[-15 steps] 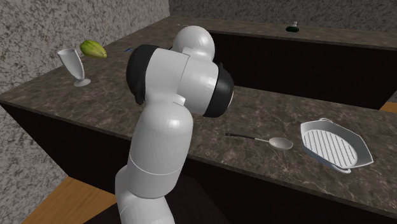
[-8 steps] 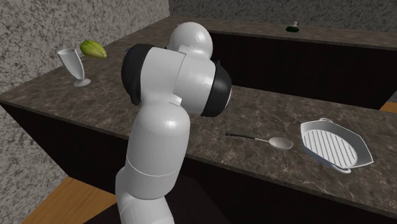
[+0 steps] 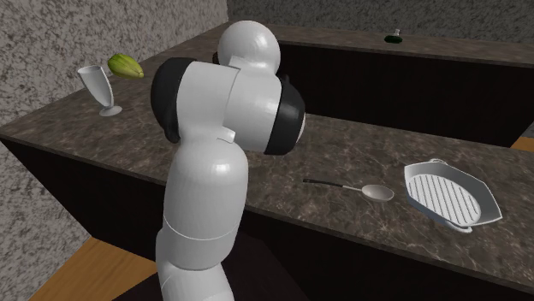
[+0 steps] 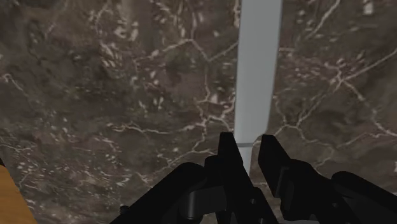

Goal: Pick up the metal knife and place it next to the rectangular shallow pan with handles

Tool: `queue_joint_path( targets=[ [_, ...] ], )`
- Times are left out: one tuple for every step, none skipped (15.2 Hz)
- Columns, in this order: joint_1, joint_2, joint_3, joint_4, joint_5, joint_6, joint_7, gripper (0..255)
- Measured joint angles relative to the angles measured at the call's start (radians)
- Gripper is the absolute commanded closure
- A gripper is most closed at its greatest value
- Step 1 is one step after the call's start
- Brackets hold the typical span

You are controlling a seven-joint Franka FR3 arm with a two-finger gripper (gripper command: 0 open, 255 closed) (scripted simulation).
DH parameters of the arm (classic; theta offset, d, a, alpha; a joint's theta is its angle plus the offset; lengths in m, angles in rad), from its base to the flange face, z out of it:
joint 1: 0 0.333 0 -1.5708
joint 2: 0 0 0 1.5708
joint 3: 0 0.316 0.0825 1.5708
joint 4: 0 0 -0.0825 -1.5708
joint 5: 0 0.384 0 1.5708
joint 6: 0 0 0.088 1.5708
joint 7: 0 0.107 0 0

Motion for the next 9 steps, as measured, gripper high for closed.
queue_joint_path(
  targets=[
    [0.000,-0.004,0.002,0.012,0.005,-0.014,-0.005,255],
    [-0.002,-0.009,0.004,0.024,0.010,-0.027,-0.011,255],
    [-0.003,-0.013,0.006,0.034,0.014,-0.039,-0.017,255],
    [-0.004,-0.017,0.007,0.042,0.018,-0.048,-0.020,255],
    [-0.009,-0.027,0.010,0.046,0.026,-0.058,-0.028,255],
    [-0.007,-0.027,0.011,0.057,0.027,-0.069,-0.029,255],
    [-0.007,-0.031,0.012,0.067,0.030,-0.080,-0.034,255],
    [-0.004,-0.029,0.013,0.080,0.030,-0.092,-0.035,255],
    [-0.016,-0.037,0.012,0.076,0.035,-0.089,-0.047,255]
  ],
)
